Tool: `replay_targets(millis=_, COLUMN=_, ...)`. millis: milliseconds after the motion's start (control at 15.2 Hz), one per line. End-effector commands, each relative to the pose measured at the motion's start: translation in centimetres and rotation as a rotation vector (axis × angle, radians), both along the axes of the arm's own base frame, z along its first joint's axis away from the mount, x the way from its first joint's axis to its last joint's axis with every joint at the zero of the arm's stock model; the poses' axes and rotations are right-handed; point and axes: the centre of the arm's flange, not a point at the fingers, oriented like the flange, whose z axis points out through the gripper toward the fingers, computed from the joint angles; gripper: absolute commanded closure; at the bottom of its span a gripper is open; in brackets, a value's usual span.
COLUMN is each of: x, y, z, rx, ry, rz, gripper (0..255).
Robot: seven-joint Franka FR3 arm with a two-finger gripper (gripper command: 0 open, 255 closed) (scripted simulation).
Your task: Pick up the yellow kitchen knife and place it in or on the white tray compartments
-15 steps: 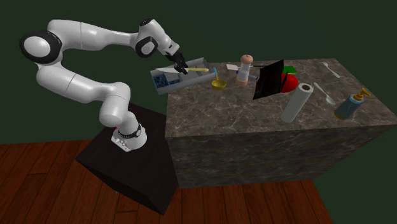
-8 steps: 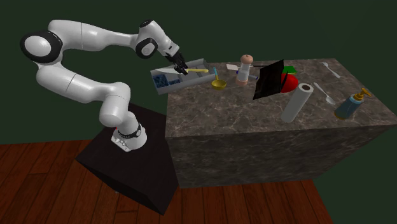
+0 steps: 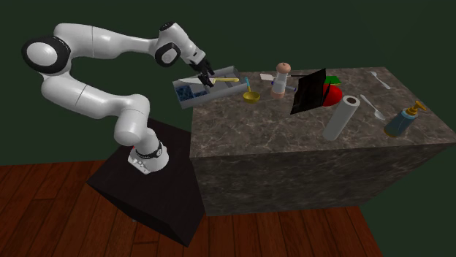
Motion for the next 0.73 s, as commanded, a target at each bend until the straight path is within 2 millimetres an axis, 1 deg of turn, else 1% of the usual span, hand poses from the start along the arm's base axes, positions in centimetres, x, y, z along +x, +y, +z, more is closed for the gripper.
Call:
replay_targets(millis=0, x=-0.9, y=-0.6, z=1.8, rx=-0.001, ry=0.000, rz=0.000, gripper=0)
replay_targets(millis=132, x=-1.9, y=-1.2, z=3.8, rx=-0.001, ry=0.000, rz=0.000, gripper=0)
replay_targets(millis=660, x=-1.9, y=-1.2, z=3.8, rx=-0.001, ry=0.000, rz=0.000, gripper=0)
